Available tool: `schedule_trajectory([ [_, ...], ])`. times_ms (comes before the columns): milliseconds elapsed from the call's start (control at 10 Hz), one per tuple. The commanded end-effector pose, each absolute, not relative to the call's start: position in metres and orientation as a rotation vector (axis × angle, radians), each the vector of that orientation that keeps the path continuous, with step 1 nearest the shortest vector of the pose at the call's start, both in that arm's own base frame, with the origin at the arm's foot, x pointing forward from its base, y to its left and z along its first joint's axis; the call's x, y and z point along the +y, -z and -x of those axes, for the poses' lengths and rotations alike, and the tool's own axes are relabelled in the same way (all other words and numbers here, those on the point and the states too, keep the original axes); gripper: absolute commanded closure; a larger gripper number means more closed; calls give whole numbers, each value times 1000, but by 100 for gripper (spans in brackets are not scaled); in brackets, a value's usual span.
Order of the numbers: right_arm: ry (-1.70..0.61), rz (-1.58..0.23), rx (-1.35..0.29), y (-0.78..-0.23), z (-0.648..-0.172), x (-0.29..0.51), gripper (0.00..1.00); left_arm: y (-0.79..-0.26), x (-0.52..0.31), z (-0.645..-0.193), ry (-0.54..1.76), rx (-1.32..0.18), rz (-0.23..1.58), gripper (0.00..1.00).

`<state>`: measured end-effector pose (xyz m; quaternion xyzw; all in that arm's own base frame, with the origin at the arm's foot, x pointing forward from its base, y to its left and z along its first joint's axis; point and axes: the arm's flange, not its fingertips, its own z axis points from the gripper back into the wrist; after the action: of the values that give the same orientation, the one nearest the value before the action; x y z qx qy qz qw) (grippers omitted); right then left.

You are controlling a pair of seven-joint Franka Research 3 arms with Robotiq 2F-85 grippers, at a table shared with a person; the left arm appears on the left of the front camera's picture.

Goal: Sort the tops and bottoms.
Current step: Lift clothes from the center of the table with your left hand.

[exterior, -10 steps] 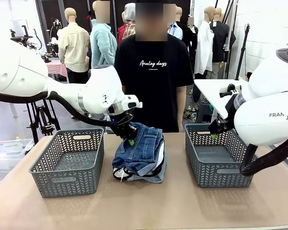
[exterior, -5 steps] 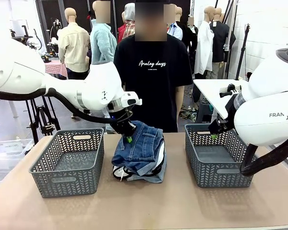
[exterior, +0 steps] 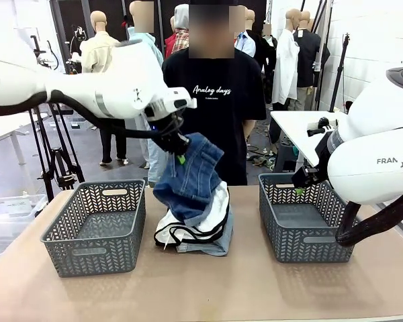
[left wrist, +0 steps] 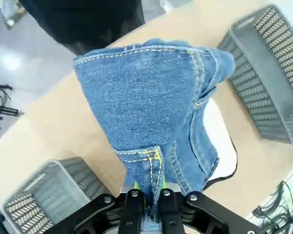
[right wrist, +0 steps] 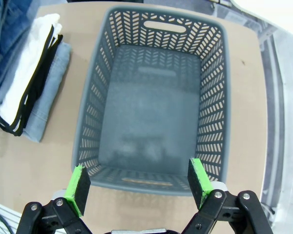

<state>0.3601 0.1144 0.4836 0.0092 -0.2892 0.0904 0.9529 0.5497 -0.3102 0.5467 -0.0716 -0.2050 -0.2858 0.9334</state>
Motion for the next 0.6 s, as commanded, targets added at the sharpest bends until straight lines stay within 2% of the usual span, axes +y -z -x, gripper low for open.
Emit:
schedule_trajectory([
  [0, -186, -16, -581, -483, -360, 113, 0, -572, -295, -560, 599, -491, 127, 100],
  [500, -186, -16, -581, -483, -360, 113, 0, -577, -298, -557, 581, -479, 145, 100],
])
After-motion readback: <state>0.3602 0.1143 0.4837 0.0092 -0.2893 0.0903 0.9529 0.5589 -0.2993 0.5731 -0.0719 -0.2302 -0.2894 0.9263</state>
